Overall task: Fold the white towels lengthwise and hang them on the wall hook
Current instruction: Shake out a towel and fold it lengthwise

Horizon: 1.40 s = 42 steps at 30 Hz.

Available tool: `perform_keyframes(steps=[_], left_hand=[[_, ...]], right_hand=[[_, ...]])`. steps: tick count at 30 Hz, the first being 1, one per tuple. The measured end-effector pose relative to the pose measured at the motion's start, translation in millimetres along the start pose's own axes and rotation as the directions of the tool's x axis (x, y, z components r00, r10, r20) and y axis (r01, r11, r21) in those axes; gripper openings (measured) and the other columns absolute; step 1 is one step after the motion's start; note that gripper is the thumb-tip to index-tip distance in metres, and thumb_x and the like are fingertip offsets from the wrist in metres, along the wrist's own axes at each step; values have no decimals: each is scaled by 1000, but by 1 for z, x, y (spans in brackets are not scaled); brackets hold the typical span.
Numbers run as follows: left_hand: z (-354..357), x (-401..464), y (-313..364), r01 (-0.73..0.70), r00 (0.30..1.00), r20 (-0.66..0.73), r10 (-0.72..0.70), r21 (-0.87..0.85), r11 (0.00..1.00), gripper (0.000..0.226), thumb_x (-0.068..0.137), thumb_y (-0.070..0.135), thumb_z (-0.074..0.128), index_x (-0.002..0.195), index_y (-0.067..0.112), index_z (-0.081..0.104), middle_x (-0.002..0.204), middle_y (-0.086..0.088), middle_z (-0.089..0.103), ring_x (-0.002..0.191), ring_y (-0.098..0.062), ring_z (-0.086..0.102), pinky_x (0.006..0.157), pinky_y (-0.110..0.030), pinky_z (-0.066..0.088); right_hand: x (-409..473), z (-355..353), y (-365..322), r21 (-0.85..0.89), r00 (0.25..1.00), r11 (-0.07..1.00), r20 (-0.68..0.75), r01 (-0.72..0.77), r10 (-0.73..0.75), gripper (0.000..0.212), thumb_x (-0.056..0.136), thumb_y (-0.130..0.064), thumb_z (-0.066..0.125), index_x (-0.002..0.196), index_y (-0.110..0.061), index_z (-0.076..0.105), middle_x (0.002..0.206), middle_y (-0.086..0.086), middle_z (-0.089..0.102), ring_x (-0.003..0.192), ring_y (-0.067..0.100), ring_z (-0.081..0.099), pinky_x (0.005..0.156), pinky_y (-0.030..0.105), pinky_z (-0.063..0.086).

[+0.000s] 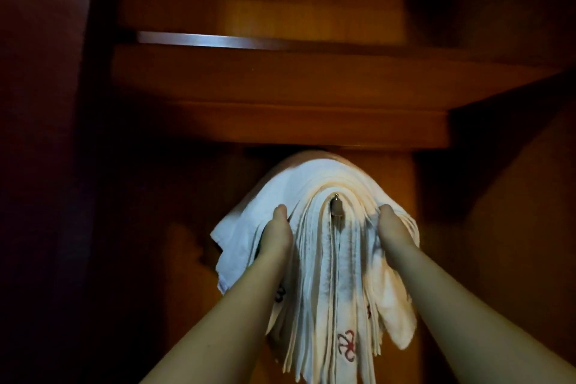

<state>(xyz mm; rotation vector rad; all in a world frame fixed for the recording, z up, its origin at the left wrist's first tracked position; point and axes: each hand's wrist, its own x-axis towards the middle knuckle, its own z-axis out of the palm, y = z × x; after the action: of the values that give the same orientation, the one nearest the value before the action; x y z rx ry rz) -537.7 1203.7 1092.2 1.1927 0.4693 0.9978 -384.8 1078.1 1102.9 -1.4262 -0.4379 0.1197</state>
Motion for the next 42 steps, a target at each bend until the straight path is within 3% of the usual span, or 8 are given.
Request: perform_keyframes(steps=[6,14,18,25,28,34,39,42], left_hand=[[-14,-27,7,86,996,-15,-91,-218,972,44,97,45,48,99,8,73,86,-12,76,83,-28,67,75,-32,53],[-57,-13,-34,145,944,-198,-264,-470,871,43,92,16,50,132,5,59,120,-19,69,106,-38,68,91,-49,56],[-70,-42,-31,219,934,-219,-281,-267,938,38,103,5,37,135,-5,54,136,-22,58,126,-39,55,100,-45,44],[-99,-66,-45,233,950,-229,-214,61,970,29,108,13,35,94,0,56,126,-25,58,107,-37,56,86,-38,43],[-108,-81,-45,195,972,-186,-145,289,937,30,105,7,38,77,7,50,95,-20,57,95,-29,52,81,-32,41],[-117,-135,-41,5,999,21,-38,815,579,30,97,20,54,119,3,62,114,-15,61,108,-33,60,93,-38,49],[-120,-188,-53,-173,973,219,-72,900,401,33,99,30,55,128,14,62,108,-3,66,89,-17,64,83,-38,55],[-133,-224,-70,-274,938,326,-122,908,318,49,100,34,54,146,21,47,136,-3,58,81,-6,60,66,-25,50]], right_hand=[[-10,-9,5,234,995,967,20,-97,95,37,96,-42,47,101,-10,65,87,9,68,82,24,64,73,34,49],[-21,-38,47,348,956,903,-56,-252,288,37,99,-32,52,118,-3,64,92,14,67,79,25,64,69,34,53],[-26,-61,57,166,960,950,-48,-266,277,39,105,-23,45,134,2,51,126,15,59,82,22,55,70,31,46],[-63,-89,78,-300,937,895,12,-329,349,24,103,-13,41,83,-6,52,75,10,49,61,18,40,54,27,27],[-77,-94,77,-431,964,875,39,-222,263,19,98,-16,49,96,-3,63,91,16,61,76,23,52,59,27,35],[-139,-104,62,-701,979,711,175,51,102,29,98,-29,53,112,-6,63,102,10,63,75,16,56,56,24,42],[-214,-118,66,-828,969,523,248,203,16,35,98,-40,51,116,-15,69,116,8,67,100,21,63,80,32,51],[-273,-131,82,-870,964,432,266,236,10,36,99,-39,50,124,-17,65,123,6,65,108,20,61,85,31,49]])
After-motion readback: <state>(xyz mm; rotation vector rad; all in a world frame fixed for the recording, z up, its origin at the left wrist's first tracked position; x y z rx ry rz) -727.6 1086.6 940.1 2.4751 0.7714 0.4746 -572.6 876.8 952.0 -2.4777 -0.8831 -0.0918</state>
